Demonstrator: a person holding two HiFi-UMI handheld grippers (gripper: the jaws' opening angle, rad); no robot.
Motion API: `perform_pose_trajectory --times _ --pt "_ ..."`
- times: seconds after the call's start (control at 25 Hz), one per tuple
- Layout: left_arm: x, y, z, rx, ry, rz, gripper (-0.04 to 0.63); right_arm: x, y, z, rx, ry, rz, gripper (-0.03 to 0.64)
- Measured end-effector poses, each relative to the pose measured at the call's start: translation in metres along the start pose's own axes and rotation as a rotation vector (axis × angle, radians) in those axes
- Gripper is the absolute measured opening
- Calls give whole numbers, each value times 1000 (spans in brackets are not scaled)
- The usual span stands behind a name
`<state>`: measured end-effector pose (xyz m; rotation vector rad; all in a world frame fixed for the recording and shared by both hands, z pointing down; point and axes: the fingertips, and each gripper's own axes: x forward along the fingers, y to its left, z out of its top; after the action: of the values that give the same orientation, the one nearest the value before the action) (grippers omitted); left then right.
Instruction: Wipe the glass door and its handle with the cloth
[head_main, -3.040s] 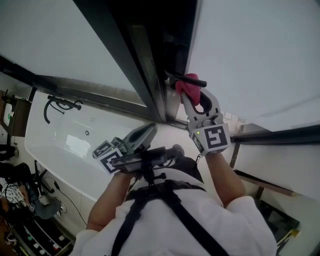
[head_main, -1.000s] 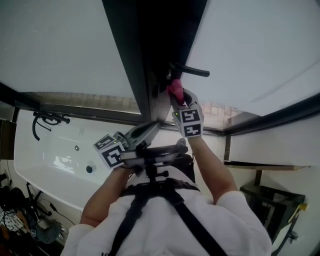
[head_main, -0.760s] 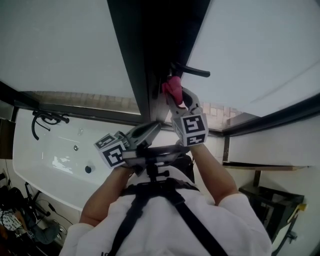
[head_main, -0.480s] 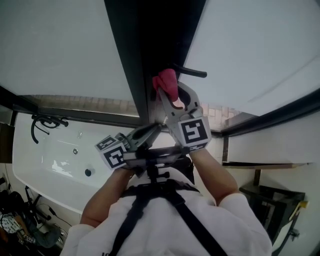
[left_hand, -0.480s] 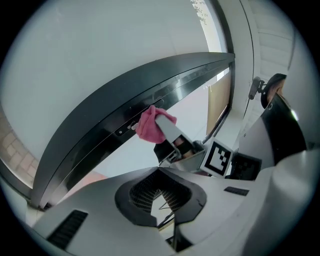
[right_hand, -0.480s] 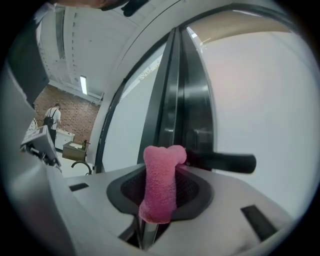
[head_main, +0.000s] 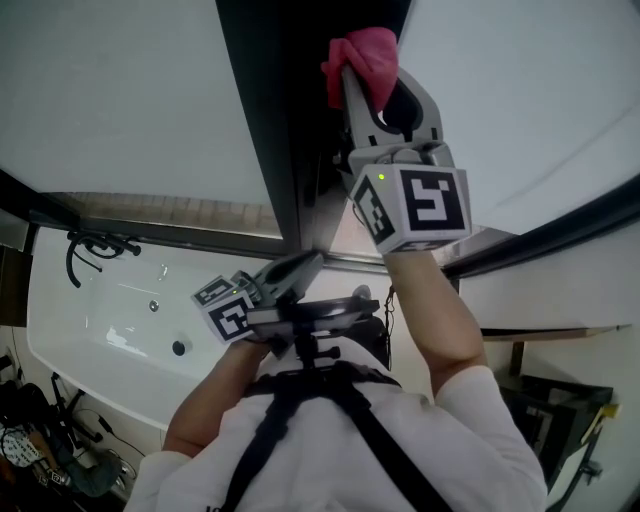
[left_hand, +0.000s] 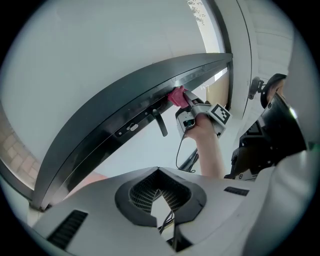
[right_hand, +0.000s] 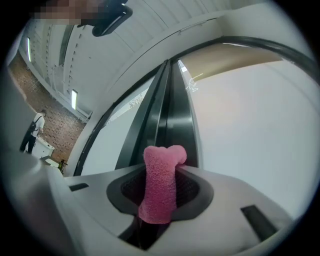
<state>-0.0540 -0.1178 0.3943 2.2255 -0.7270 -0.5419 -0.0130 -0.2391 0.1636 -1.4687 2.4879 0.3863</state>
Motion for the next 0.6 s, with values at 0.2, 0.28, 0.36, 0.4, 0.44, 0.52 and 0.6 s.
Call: perform_pose_trajectory --times 0.2,0.28,0.36,0.4,0.44,0.52,0.6 --pt "-1 1 2 2 -9 1 -8 16 -10 -2 -29 -3 -57 111" --pt "-1 1 1 1 -10 1 -8 16 -10 -13 -20 7 -66 110" --pt "0 1 1 -1 -9 1 -8 14 -9 -24 -5 17 -67 109" --pt "0 2 1 -3 -7 1 -8 13 -9 -30 5 25 -65 109" --pt "1 2 0 -5 -4 0 -8 11 -9 -35 15 35 -61 108" --pt "3 2 -1 -8 2 -7 -8 9 -8 -43 27 53 -58 106" --pt "4 0 -2 -12 8 -15 -8 7 -4 -47 16 67 -59 104"
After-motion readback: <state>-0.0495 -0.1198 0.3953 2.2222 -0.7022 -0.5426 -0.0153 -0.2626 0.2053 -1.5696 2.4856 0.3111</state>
